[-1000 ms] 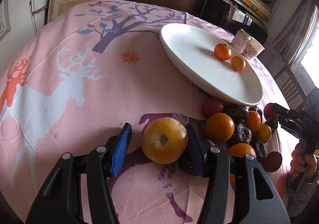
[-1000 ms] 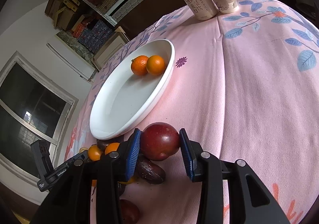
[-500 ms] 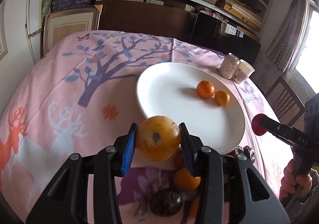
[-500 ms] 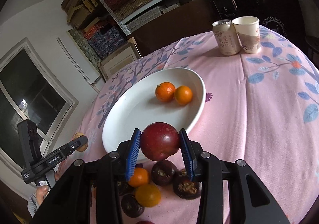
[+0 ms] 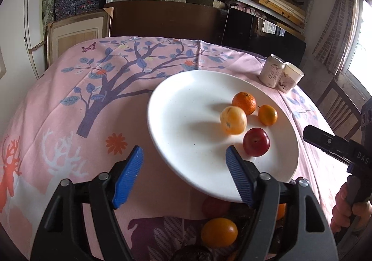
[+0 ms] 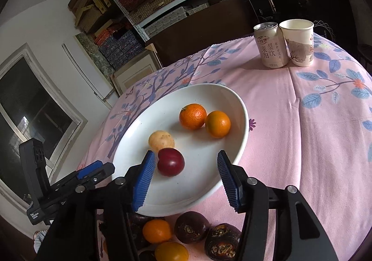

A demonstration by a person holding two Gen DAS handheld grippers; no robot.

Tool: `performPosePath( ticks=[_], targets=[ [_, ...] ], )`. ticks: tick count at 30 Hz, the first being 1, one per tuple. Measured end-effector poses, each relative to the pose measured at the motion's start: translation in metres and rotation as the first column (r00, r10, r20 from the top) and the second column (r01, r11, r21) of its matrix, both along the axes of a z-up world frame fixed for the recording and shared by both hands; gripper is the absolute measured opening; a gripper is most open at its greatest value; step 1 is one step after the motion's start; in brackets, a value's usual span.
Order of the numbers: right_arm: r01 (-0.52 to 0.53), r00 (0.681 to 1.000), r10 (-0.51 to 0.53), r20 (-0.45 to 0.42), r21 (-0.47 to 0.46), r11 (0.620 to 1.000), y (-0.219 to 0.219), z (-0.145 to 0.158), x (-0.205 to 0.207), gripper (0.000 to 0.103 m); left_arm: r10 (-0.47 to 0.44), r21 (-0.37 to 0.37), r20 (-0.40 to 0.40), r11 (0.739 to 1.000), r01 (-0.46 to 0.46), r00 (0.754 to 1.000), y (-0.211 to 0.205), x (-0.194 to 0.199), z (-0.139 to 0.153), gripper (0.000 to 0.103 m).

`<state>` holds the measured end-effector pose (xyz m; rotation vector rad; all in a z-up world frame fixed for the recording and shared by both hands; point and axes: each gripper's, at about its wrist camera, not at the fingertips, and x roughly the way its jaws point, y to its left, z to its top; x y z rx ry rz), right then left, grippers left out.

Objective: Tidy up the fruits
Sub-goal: 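Lift both plums onto the white plate and open both tools, then grasp a dark purple fruit with the left tool while the right tool grasps another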

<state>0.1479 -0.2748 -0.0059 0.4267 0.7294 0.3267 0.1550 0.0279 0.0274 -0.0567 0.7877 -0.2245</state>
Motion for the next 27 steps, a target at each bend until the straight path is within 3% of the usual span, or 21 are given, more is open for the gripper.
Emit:
performPosePath(
  ticks=[4,9,17,22,27],
  targets=[
    [0.017,1.0,-0.017,-0.013,0.007,1.0,-0.009,-0.004,-0.01,0.056,0.039,0.009,0.018,0.999,-0.039,0.999,0.013,-0.012,0.0,0.081],
    [0.044,0.998,-0.044,-0.035,0.012,0.999,-0.019,-0.011,-0.025,0.064,0.08,-0.001,-0.007,0.997,-0.08,0.997,0.034,-0.035,-0.009,0.087],
    [0.064,0.997,-0.064,-0.041,0.021,0.998,-0.032,-0.018,-0.055,0.072,0.04,0.006,-0.036,0.999,-0.04,0.999,0.043,-0.079,-0.025,0.094],
    [0.069,0.997,-0.068,-0.045,0.012,0.998,-0.037,-0.024,-0.07,0.075,-0.011,0.078,-0.07,0.997,0.017,0.997,0.029,-0.09,-0.035,0.095],
    [0.066,0.996,-0.066,-0.052,0.004,0.998,-0.035,-0.024,-0.071,0.076,-0.054,0.205,-0.082,0.976,0.07,0.995,0.006,-0.093,-0.044,0.098]
  ],
)
